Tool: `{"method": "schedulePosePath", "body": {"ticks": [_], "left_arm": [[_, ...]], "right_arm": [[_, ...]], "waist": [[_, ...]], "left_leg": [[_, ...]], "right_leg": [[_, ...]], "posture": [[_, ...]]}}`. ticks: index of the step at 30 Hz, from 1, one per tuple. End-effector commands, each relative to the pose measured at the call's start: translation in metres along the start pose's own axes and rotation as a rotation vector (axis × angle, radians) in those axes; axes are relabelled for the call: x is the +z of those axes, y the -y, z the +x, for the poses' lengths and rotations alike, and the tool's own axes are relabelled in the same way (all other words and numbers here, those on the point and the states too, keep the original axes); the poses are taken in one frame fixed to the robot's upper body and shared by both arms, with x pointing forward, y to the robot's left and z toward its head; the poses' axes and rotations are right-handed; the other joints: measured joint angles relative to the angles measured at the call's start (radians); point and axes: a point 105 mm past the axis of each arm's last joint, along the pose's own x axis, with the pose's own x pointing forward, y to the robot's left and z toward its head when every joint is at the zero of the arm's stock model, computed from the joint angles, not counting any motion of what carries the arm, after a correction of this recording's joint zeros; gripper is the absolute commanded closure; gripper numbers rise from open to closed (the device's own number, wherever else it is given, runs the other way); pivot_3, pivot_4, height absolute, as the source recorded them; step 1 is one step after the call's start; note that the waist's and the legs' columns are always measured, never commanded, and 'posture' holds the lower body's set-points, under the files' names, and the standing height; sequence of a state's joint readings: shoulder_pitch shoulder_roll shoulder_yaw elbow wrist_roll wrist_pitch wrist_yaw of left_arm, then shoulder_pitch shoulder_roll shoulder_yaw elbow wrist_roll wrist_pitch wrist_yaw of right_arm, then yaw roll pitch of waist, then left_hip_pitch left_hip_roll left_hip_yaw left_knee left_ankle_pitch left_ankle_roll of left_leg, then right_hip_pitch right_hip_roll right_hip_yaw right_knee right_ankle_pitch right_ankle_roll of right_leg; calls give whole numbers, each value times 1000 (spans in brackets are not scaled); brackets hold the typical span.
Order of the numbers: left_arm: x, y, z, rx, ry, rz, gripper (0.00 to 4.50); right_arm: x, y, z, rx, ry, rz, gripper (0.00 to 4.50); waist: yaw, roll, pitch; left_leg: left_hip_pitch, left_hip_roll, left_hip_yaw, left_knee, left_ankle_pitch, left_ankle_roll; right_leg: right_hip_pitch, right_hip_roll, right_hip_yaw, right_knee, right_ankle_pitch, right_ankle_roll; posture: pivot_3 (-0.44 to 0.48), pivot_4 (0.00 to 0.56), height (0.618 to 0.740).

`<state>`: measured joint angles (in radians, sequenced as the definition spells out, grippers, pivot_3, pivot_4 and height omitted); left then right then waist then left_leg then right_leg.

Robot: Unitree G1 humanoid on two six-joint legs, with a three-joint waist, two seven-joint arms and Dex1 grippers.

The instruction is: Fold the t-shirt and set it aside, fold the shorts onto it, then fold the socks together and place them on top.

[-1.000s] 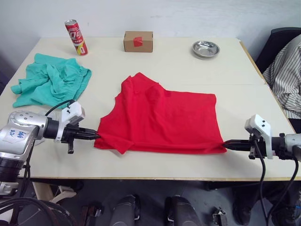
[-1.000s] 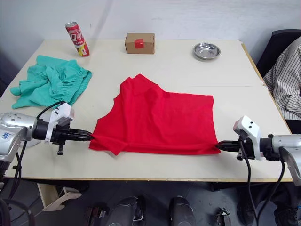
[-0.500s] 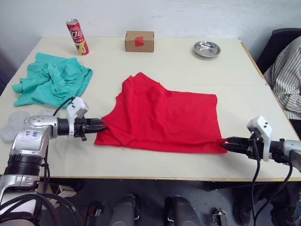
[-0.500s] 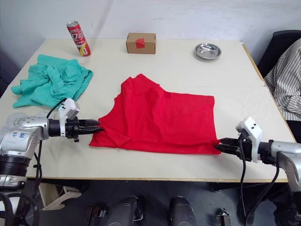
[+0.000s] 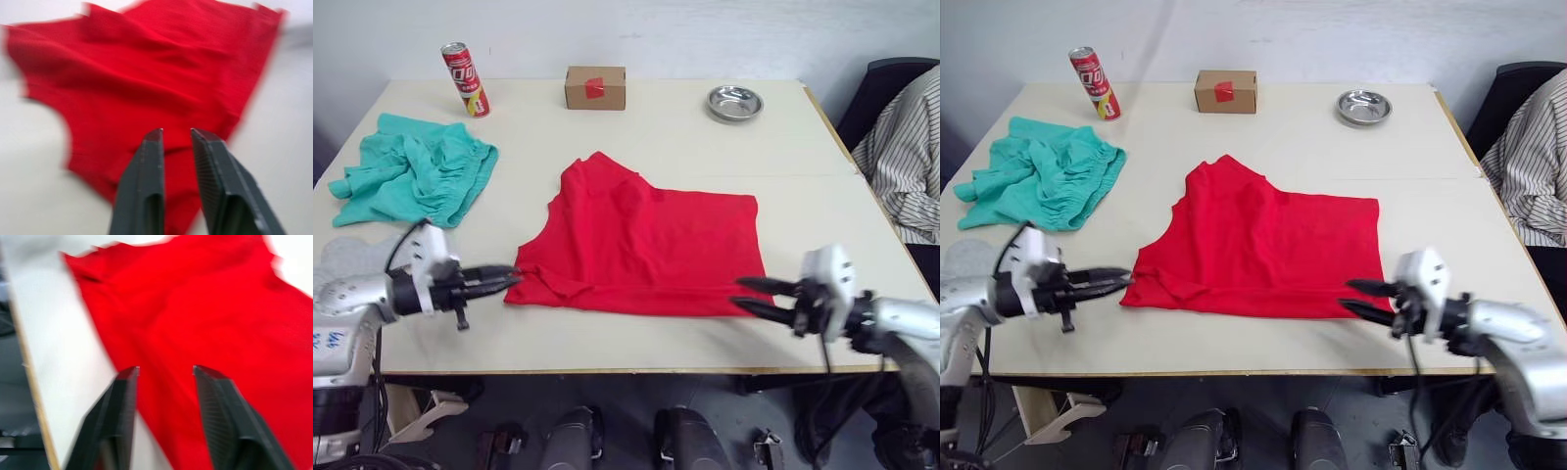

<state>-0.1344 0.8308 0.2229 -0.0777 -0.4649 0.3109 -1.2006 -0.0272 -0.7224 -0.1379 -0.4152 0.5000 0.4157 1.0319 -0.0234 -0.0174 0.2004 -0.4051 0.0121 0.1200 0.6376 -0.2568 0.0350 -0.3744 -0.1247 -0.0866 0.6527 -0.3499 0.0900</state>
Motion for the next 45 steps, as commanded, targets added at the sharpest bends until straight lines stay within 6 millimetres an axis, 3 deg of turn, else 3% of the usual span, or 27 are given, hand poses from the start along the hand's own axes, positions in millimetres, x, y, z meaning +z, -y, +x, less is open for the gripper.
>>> {"method": "schedulePosePath", "body": {"ticks": [1, 2, 6, 9, 15, 23, 26, 29, 34, 37, 39, 41, 45], "left_arm": [[-5, 21, 19, -118, -39, 83, 4500], [-8, 22, 25, -129, -39, 91, 4500], [-19, 19, 47, -135, -64, 139, 4500], [-16, -7, 58, -30, -37, 160, 4500], [-11, -32, 73, 12, -23, 191, 4500], [-7, -64, 82, 160, 23, 165, 4500], [-5, -77, 75, 277, 73, 132, 4500], [-6, -82, 49, 377, 119, 82, 4500], [16, -67, 9, 368, 260, 12, 4500], [14, -41, -7, 255, 136, 71, 3904], [6, -19, -10, 152, 25, 131, 3304], [-1, -7, -11, 94, -33, 160, 2664], [-28, 1, -9, 23, -190, 332, 1350]], "right_arm": [[-1, -1, 15, 5, 33, -79, 4296], [-7, -1, 20, 12, 33, -81, 4486], [-26, 2, 27, 27, 7, -125, 4486], [-32, 12, 25, -7, 6, -111, 4486], [-48, 21, 8, -57, -41, -87, 4486], [-75, 47, -25, -320, -78, 18, 4486], [-82, 59, -49, -470, -55, 71, 4486], [-80, 61, -71, -552, -23, 112, 4486], [-67, 58, -81, -572, -6, 71, 4486], [-40, 47, -71, -482, 29, 36, 4500], [-33, 28, -58, -335, -23, -26, 4128], [-34, 14, -50, -237, -84, -99, 3563], [-51, 7, -43, -151, -205, -181, 2109]], "waist": [[2, 0, 0], [2, 0, 0], [5, 0, 0], [5, -1, 0], [1, -1, 0], [-2, -2, 0], [0, -2, 0], [-3, -2, 0], [-8, -2, 0], [-8, -1, 0], [-6, 0, 0], [-2, 1, -1], [17, 0, -1]], "left_leg": [[0, 0, 0, 0, 0, 0], [0, 0, 0, 0, 0, 0], [0, -1, 0, 0, 0, 0], [0, -1, 0, -1, 1, 1], [0, 0, 0, -1, 4, 6], [0, 0, 0, 1, 5, 7], [0, 0, 0, 1, 5, 7], [0, 0, 0, 1, 4, 7], [0, 0, 0, 0, 4, 6], [0, 0, 0, -1, 2, 2], [1, 0, 0, -4, 1, 1], [2, 0, 0, -5, 1, 1], [2, 0, -1, -8, 0, 2]], "right_leg": [[0, 0, 0, 0, 0, 0], [0, 0, 0, 0, 0, 0], [0, 0, 0, -1, 0, 0], [0, 1, -1, 0, 0, 0], [0, 1, -2, 0, 0, 0], [0, 1, -3, 1, 1, 0], [1, 1, -3, 1, 1, 0], [1, 0, -3, 1, 1, 0], [0, 1, -2, 0, 1, 0], [0, 0, -1, 1, 1, 0], [0, 0, 0, 0, 1, 0], [0, 0, 0, -2, 0, 0], [0, 0, -2, -6, 1, -2]], "posture": [[0, 150, 740], [0, 150, 740], [0, 150, 740], [0, 150, 740], [0, 150, 740], [0, 150, 740], [0, 150, 740], [0, 150, 740], [0, 150, 740], [0, 150, 740], [0, 150, 740], [0, 150, 740], [0, 150, 740]]}}
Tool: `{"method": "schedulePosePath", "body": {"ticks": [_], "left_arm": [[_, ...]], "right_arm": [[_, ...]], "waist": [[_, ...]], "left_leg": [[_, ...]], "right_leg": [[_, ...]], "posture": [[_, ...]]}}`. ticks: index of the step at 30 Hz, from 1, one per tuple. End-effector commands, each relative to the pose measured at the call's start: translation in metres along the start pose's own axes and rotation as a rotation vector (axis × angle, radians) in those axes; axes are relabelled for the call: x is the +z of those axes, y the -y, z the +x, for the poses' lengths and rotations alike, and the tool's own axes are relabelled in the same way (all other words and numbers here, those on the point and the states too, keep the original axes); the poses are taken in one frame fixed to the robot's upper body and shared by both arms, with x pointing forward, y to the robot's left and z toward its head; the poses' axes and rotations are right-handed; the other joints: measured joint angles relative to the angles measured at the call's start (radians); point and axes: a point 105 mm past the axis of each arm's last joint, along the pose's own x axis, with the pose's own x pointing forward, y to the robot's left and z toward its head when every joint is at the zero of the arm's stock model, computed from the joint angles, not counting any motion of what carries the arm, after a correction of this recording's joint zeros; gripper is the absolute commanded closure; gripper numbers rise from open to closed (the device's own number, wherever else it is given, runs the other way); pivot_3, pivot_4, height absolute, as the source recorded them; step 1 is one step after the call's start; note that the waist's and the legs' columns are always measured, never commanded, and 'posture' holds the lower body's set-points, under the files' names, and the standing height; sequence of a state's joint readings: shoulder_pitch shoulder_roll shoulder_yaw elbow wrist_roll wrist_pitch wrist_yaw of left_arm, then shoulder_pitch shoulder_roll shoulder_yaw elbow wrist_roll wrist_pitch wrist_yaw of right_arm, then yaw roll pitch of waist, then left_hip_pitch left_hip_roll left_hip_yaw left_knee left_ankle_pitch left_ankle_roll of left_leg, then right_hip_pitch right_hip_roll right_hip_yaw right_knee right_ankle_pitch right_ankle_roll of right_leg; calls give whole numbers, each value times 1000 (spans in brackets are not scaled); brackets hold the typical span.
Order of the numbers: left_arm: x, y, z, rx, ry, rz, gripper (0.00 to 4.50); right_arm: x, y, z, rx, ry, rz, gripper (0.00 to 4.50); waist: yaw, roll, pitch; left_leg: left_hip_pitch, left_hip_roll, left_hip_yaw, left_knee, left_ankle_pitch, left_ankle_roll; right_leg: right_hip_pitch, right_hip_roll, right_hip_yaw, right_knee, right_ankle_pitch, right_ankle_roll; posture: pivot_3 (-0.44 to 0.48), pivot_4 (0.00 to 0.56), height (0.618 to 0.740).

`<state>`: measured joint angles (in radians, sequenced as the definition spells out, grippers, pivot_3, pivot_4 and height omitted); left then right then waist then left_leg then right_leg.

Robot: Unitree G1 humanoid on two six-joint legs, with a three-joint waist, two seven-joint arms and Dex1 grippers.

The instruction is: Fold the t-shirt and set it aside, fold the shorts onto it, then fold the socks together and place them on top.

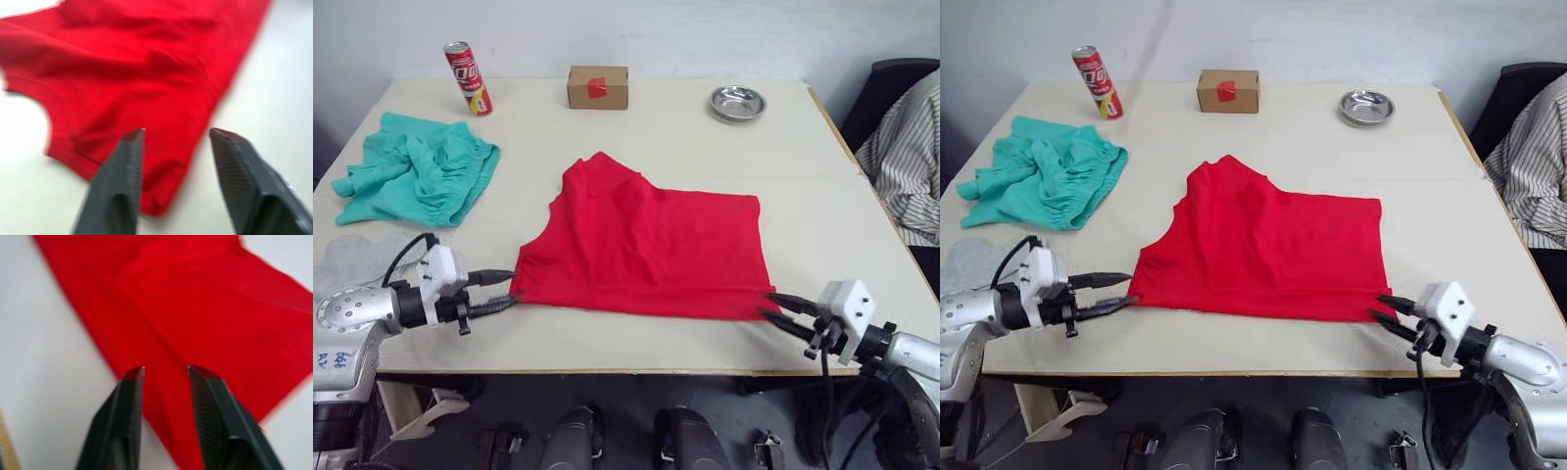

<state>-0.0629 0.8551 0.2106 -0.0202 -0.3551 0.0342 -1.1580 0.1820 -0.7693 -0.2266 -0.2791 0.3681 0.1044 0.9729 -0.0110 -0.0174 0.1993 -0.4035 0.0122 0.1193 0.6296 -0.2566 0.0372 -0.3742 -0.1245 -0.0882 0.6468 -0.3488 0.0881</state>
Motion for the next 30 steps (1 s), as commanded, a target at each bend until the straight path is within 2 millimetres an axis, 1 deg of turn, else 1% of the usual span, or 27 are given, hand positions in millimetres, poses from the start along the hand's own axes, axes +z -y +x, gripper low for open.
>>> {"method": "schedulePosePath", "body": {"ticks": [1, 3, 6, 8, 9, 11, 15, 16, 18, 20, 23, 25, 28, 30], "left_arm": [[-12, -1, 4, -12, -92, 175, 1089], [-14, -10, 11, 44, -83, 200, 1089], [-16, -14, 20, 50, -86, 236, 1089], [-17, -15, 24, 48, -75, 220, 1041], [-18, -15, 26, 41, -71, 201, 1241], [-24, -15, 25, 17, -97, 192, 1656], [-35, -14, 22, -20, -142, 171, 2906], [-39, -11, 20, -48, -155, 145, 3234], [-44, -2, 18, -101, -153, 70, 3826], [-42, 11, 19, -142, -120, -20, 4479], [-43, 26, 10, -160, -128, -73, 4479], [-41, 33, 1, -124, -137, -101, 4479], [-28, 41, -13, -17, -101, -187, 4479], [-23, 51, -18, 12, -113, -207, 4479]], "right_arm": [[-12, -4, 4, 57, -83, -116, 1817], [-22, 3, 6, 35, -122, -133, 1817], [-38, 17, 7, 3, -204, -165, 1817], [-46, 26, 7, -22, -237, -194, 2216], [-49, 28, 8, -25, -250, -199, 2427], [-51, 28, 8, -6, -259, -213, 3070], [-54, 26, 8, 28, -269, -222, 4401], [-57, 26, 5, 46, -285, -216, 4500], [-60, 25, 2, 74, -299, -189, 4500], [-59, 21, 0, 105, -288, -146, 4500], [-57, 12, -6, 167, -294, -102, 4500], [-55, 8, -12, 191, -312, -70, 4500], [-52, 0, -21, 221, -347, -49, 4500], [-50, -4, -24, 222, -350, -35, 4500]], "waist": [[8, 0, 0], [11, 0, 0], [9, -1, 0], [6, -2, -1], [5, -3, -2], [4, -4, -3], [7, -7, -5], [6, -7, -5], [6, -7, -7], [6, -7, -9], [6, -5, -11], [7, -3, -12], [6, -3, -12], [7, -4, -12]], "left_leg": [[0, 0, 0, 0, 0, 0], [-1, 0, 1, 0, 0, 0], [-2, 0, 1, 0, 0, 1], [-1, 0, 1, 1, 0, 2], [-1, 0, 1, 1, 0, 2], [-1, 0, 1, 0, 1, 1], [0, 0, 1, 1, 1, 2], [0, 0, 1, 1, 1, 2], [0, 0, 1, 1, 1, 3], [1, 0, 1, 1, 1, 3], [1, 0, 0, -1, 0, 3], [1, 0, 0, -2, 0, 1], [0, 0, 0, -3, -2, 1], [0, 1, 0, -3, -3, 4]], "right_leg": [[0, 0, 0, -1, 1, -1], [-1, 0, 0, -2, 1, -1], [0, 0, 0, -3, 3, 1], [0, 0, 0, -4, 3, 1], [0, 0, 0, -3, 3, 1], [0, 0, 0, -3, 3, 1], [1, 0, -1, -3, 4, 2], [2, 0, -1, -3, 4, 2], [2, 0, -1, -3, 5, 2], [2, -1, -1, -4, 5, 2], [3, -1, -1, -7, 5, 1], [4, -1, -1, -10, 5, 2], [6, 0, -1, -16, 4, 2], [8, 0, -2, -19, 4, 2]], "posture": [[0, 150, 740], [0, 150, 740], [0, 150, 740], [0, 150, 740], [0, 150, 740], [0, 150, 740], [0, 150, 740], [0, 150, 740], [0, 150, 740], [0, 150, 740], [0, 150, 740], [0, 150, 740], [0, 150, 740], [0, 150, 740]]}}
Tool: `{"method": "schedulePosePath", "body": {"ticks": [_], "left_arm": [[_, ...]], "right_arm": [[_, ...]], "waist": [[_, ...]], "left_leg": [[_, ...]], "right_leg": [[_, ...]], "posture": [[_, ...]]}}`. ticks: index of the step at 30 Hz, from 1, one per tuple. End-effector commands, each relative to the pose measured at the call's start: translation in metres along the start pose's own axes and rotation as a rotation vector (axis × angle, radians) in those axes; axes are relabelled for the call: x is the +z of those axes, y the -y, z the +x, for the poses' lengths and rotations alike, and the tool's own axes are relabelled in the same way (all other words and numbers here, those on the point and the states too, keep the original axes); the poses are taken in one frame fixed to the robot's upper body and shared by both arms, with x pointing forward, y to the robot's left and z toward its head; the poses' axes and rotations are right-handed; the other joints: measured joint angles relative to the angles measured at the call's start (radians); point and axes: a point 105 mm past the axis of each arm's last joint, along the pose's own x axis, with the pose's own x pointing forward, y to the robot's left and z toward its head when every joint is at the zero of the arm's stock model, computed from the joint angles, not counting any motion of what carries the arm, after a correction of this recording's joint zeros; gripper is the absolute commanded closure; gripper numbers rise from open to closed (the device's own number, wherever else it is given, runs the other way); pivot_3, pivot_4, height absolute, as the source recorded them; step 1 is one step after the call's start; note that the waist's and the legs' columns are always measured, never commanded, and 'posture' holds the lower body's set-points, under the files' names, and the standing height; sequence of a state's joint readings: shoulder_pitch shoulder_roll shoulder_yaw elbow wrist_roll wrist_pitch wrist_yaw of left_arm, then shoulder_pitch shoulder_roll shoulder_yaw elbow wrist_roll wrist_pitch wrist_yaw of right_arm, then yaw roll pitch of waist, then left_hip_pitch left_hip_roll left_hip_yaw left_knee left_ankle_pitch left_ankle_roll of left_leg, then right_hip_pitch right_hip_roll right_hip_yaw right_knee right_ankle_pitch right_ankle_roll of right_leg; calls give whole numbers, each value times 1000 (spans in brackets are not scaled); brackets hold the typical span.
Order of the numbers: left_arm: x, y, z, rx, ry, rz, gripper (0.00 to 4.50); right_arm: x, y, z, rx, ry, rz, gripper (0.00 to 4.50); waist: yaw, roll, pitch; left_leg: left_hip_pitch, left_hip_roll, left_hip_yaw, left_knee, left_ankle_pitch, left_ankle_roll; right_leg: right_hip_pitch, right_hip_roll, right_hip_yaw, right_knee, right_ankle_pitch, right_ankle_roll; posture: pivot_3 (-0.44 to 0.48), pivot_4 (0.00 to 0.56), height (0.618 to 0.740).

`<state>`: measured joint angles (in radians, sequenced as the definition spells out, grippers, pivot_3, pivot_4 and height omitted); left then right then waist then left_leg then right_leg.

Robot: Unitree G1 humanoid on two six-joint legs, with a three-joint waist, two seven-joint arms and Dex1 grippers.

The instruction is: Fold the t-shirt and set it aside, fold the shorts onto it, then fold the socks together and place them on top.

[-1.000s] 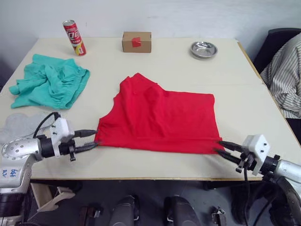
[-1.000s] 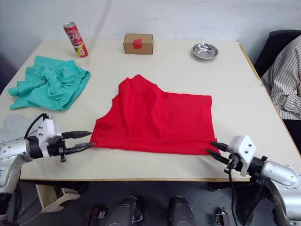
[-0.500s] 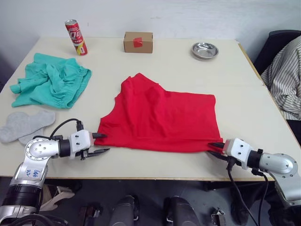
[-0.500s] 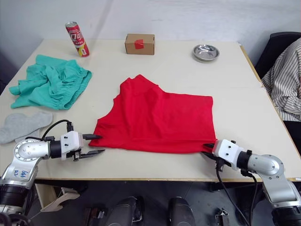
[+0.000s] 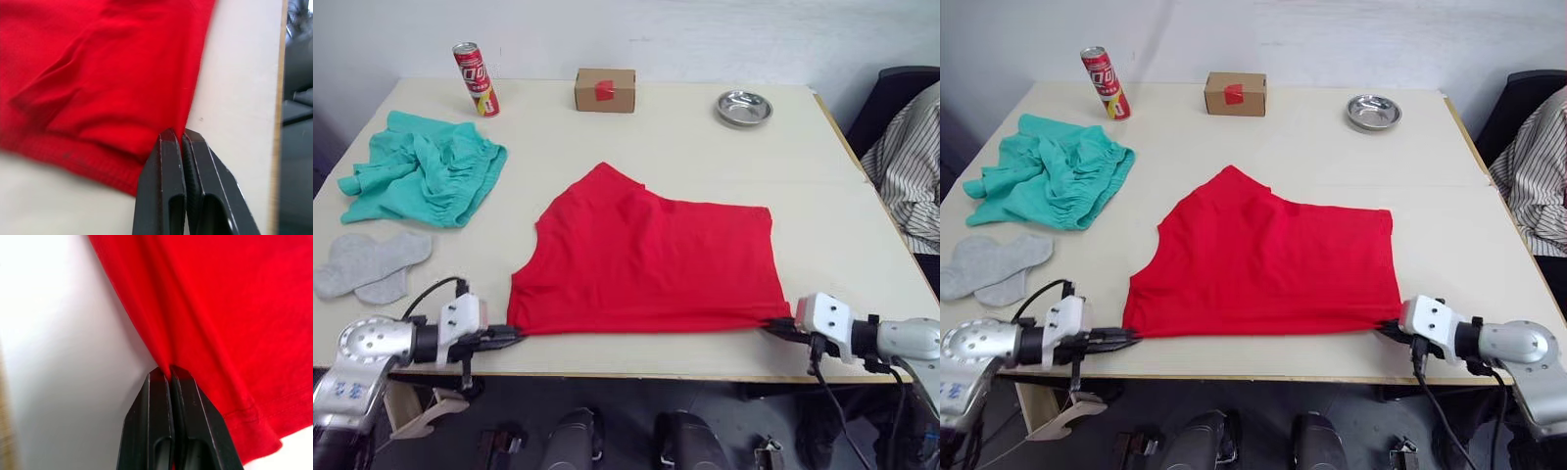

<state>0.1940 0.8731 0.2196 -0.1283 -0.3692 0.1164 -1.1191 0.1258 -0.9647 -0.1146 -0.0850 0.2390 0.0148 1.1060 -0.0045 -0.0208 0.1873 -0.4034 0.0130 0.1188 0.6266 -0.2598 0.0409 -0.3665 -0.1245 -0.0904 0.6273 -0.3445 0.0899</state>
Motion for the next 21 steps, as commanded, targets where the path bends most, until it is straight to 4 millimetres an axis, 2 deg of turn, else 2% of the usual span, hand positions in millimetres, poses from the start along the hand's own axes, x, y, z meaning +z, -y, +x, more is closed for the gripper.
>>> {"method": "schedulePosePath", "body": {"ticks": [1, 8, 14, 16, 18, 21], "left_arm": [[8, 10, -11, 67, -11, -17, 4479], [-1, 31, -19, 90, -51, -78, 4479], [-1, 28, -21, 103, -50, -74, 4479], [5, 32, -23, 68, -22, -98, 4500], [7, 31, -32, 52, -54, -102, 4037], [16, 21, -53, 45, -78, -172, 3162]], "right_arm": [[-11, -15, -4, 48, -56, 77, 4500], [-10, -32, -2, 70, -71, 69, 4500], [-10, -40, 0, 66, -47, 121, 4500], [-9, -37, 0, 44, -19, 147, 4071], [-4, -39, -5, 68, 12, 175, 3582], [4, -35, -24, 142, 17, 265, 2543]], "waist": [[1, 0, 0], [4, 0, 0], [3, 0, 0], [3, -1, -1], [1, -1, -1], [2, 2, 1]], "left_leg": [[0, 0, 0, 0, -1, 0], [1, 0, -3, 1, -6, 4], [1, 0, -4, -1, -6, 3], [1, 0, -4, -1, -7, 2], [1, 1, -5, -1, -7, 2], [0, 1, -6, 0, -7, 2]], "right_leg": [[1, 0, 0, -1, 0, 0], [5, 0, -3, -4, 0, 0], [5, 0, -4, -7, -1, -1], [5, 0, -4, -7, -1, -1], [6, 0, -6, -8, -1, -2], [6, 0, -7, -8, -1, -2]], "posture": [[0, 150, 740], [0, 150, 740], [0, 150, 740], [0, 150, 740], [0, 150, 740], [0, 150, 740]]}}
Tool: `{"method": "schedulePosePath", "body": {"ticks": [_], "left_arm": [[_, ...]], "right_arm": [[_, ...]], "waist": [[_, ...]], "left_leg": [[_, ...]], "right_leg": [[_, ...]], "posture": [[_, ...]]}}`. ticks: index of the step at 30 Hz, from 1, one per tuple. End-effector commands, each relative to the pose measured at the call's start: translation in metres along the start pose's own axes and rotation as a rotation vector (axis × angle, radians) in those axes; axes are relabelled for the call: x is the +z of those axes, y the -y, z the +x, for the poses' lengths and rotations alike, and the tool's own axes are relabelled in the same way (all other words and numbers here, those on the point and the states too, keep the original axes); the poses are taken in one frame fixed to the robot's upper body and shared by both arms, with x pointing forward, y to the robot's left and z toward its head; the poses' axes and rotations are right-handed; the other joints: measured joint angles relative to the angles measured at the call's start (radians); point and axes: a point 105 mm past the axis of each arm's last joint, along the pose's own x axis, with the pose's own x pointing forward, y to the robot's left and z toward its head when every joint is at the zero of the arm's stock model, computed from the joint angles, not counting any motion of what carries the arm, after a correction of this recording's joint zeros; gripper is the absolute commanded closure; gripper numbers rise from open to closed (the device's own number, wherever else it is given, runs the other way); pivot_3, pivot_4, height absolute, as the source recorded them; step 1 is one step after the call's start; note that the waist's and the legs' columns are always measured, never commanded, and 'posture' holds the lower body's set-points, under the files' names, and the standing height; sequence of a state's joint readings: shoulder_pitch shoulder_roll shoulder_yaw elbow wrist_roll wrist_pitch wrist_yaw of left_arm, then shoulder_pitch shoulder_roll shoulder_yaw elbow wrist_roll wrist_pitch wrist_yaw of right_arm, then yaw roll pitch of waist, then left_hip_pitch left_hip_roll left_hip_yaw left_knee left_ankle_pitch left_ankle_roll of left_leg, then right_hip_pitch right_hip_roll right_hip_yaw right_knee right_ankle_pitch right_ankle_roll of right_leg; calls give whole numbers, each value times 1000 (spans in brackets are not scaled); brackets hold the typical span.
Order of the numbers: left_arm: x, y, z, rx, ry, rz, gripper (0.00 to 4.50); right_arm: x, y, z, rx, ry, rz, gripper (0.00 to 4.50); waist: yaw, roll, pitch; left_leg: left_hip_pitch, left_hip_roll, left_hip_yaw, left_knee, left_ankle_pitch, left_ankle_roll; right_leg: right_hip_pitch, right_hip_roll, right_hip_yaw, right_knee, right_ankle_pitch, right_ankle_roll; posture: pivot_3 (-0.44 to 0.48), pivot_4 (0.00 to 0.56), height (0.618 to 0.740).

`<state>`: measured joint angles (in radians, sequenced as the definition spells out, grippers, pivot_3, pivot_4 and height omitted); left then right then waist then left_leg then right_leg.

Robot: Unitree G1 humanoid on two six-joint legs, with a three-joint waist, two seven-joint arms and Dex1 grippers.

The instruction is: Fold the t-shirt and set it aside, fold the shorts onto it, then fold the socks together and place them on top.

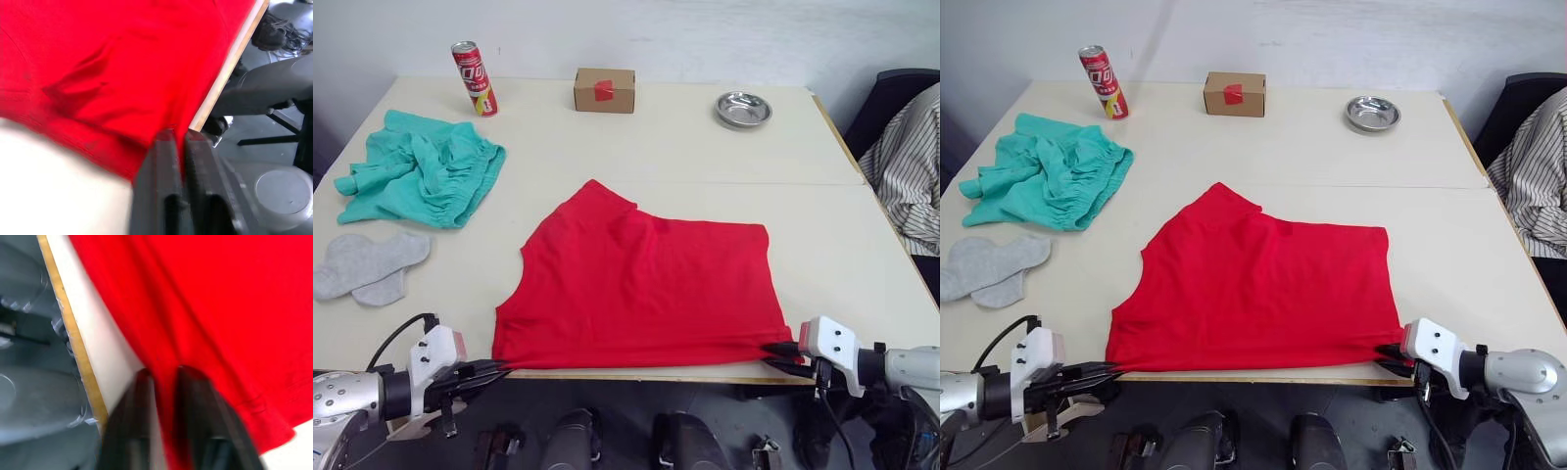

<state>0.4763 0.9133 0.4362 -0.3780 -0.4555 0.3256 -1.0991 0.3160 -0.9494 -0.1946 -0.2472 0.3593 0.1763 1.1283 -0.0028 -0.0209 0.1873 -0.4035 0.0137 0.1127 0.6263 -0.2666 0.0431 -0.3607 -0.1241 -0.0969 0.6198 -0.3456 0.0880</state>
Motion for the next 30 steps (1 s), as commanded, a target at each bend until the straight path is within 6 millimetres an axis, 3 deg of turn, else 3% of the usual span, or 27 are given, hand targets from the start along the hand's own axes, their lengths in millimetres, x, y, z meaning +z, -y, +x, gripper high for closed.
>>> {"method": "schedulePosePath", "body": {"ticks": [1, 3, 5, 7, 8, 10, 11, 14, 18, 22, 26, 30], "left_arm": [[22, -14, -27, 8, 33, -63, 2812], [34, -22, -35, -17, 68, -116, 2125], [43, -30, -38, -31, 89, -136, 1456], [61, -51, -36, 2, 143, -138, 809], [69, -58, -34, 14, 166, -136, 451], [91, -82, -23, 51, 255, -125, 32], [99, -92, -16, 68, 282, -118, 32], [118, -124, 2, 144, 326, -103, 32], [143, -163, 26, 220, 374, -141, 32], [150, -192, 58, 289, 313, -188, 32], [155, -205, 80, 324, 280, -201, 32], [145, -211, 103, 384, 212, -207, 32]], "right_arm": [[8, 8, -22, 59, -30, 76, 2183], [18, 26, -32, 36, -31, 74, 1451], [27, 45, -36, -10, -3, 66, 748], [38, 77, -39, -79, 64, 51, 44], [43, 88, -38, -103, 83, 38, 0], [62, 133, -34, -265, 153, -23, 0], [73, 151, -32, -325, 194, -29, 0], [95, 184, -23, -432, 245, -54, 0], [101, 210, -9, -496, 241, 16, 0], [100, 219, 11, -497, 209, 121, 0], [101, 224, 21, -512, 173, 184, 0], [103, 230, 27, -564, 136, 213, 0]], "waist": [[0, 5, 3], [0, 9, 5], [-3, 13, 8], [-4, 15, 9], [-4, 16, 10], [-6, 17, 12], [-9, 18, 12], [-13, 19, 13], [-12, 17, 13], [-13, 12, 16], [-25, 12, 16], [-33, 11, 16]], "left_leg": [[0, 0, 0, 0, 0, 0], [0, 0, -1, 3, 0, 1], [-1, 0, -1, 3, 1, 2], [0, 0, -1, 3, 2, 1], [0, 0, -1, 3, 2, 1], [-1, 0, -1, 3, 5, -2], [-2, 0, -1, 3, 7, -4], [-5, -1, 2, 1, 13, -8], [-17, 1, 6, 5, 22, -3], [-20, -1, 9, 8, 23, 0], [-20, -3, 12, 13, 25, 5], [-20, -1, 11, 18, 24, 5]], "right_leg": [[0, 0, 0, 0, 0, 0], [1, 0, 0, 0, 0, 0], [0, 0, 0, 0, -4, -12], [0, 0, 0, 0, -4, -14], [0, 0, 0, 0, -4, -13], [-1, 0, -1, 2, 1, -6], [-3, 0, -1, 4, 5, 2], [-8, 1, -1, 7, 6, 2], [-20, 8, -8, 18, 6, 3], [-23, 10, -10, 20, 6, 5], [-22, 8, -7, 23, 9, 10], [-22, 6, -6, 27, 10, 11]], "posture": [[0, 150, 740], [0, 150, 740], [0, 150, 740], [0, 150, 740], [0, 150, 740], [0, 150, 740], [0, 150, 740], [0, 150, 740], [0, 150, 740], [0, 150, 740], [0, 150, 740], [0, 150, 740]]}}
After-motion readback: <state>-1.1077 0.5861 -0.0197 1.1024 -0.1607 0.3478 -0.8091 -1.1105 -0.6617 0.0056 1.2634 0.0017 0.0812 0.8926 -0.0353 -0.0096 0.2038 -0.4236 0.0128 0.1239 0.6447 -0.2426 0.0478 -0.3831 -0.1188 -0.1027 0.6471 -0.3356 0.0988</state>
